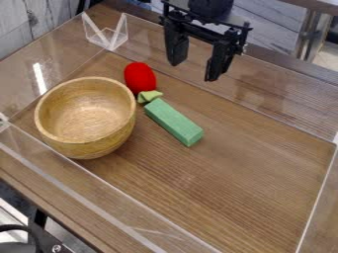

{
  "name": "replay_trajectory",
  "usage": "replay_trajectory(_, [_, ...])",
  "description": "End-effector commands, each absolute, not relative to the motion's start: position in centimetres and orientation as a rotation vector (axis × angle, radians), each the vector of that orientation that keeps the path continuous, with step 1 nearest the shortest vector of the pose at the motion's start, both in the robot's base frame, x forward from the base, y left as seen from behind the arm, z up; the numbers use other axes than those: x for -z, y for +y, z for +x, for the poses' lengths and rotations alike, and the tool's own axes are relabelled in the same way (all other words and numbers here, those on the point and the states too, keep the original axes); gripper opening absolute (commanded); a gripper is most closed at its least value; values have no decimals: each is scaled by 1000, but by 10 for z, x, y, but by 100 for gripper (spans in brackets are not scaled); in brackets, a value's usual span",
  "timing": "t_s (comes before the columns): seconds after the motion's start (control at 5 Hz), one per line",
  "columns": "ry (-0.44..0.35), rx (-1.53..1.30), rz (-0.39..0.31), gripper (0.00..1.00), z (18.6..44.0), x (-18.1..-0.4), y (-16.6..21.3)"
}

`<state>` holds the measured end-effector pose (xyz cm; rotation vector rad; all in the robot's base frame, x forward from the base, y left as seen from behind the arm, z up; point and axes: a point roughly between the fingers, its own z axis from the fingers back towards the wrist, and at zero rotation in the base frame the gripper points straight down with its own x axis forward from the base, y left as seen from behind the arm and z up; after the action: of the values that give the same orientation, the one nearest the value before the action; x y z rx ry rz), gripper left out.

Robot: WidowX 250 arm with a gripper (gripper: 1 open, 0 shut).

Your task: Put the green stick in the brown bowl

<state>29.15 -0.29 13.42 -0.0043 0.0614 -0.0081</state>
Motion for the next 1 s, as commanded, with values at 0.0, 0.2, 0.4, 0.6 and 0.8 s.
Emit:
replay_trajectory(0.0, [87,-46,-9,100,287,-109,-4])
replay_trajectory(0.2, [91,-211,-44,100,287,-92,-6])
replay_trajectory(0.4, [74,-385,-58,100,292,-85,-2])
replay_trajectory(0.6, [60,-594,-65,100,279,-61,9])
replay_trajectory(0.8, [39,-837,-76,100,269,-38,19])
